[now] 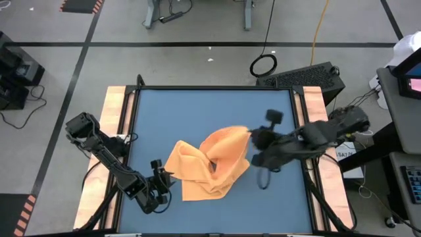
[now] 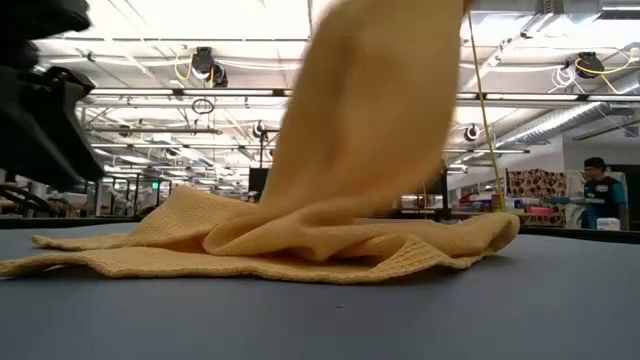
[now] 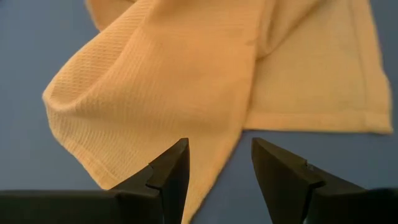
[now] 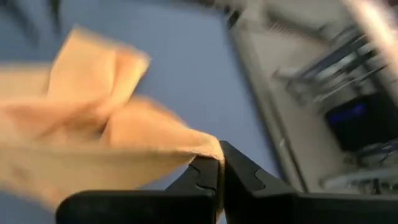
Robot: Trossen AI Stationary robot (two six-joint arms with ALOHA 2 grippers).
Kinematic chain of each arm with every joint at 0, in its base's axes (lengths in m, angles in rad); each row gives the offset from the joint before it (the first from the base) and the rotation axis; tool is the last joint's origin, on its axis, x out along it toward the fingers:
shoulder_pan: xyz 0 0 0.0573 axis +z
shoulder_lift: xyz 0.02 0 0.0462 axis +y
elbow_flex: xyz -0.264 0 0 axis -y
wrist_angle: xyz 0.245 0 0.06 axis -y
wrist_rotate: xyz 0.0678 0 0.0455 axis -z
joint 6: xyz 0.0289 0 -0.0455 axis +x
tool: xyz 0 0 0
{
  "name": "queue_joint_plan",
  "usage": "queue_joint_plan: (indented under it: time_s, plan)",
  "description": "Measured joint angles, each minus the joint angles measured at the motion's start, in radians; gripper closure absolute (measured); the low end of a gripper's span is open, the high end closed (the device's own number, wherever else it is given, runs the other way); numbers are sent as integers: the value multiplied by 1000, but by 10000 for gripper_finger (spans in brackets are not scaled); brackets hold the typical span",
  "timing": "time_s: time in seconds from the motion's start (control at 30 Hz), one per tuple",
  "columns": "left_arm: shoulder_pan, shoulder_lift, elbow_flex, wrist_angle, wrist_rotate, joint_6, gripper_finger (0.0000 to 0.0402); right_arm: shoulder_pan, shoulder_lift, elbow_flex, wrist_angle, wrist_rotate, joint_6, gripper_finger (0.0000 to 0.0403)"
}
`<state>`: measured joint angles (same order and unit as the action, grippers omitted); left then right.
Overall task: Roll towel into tight, uniform cylinder
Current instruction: Fold the orange microfiber cloth
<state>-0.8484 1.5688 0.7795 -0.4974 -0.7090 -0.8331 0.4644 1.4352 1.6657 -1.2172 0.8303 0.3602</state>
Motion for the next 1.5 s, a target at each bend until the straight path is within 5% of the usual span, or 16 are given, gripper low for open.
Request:
queue_joint_plan:
  time_s: [0.4,0.67,0.87,1.07,1.3,1.5]
  plan:
    - [-31,113,0,2,46,118,223,26,-124,-124,-210,151,292,403]
    - [26,171,1,-7,-59,136,226,26,-123,-210,-208,153,375,403]
    - [112,165,5,3,53,202,270,32,-123,-210,-159,70,414,390]
    - [167,166,4,44,96,296,384,63,-123,-210,-98,-54,426,334]
    - [177,118,72,39,4,382,398,121,-117,-228,-202,-117,631,265]
    - [192,51,164,43,-78,513,400,157,-115,-374,-196,-226,782,229]
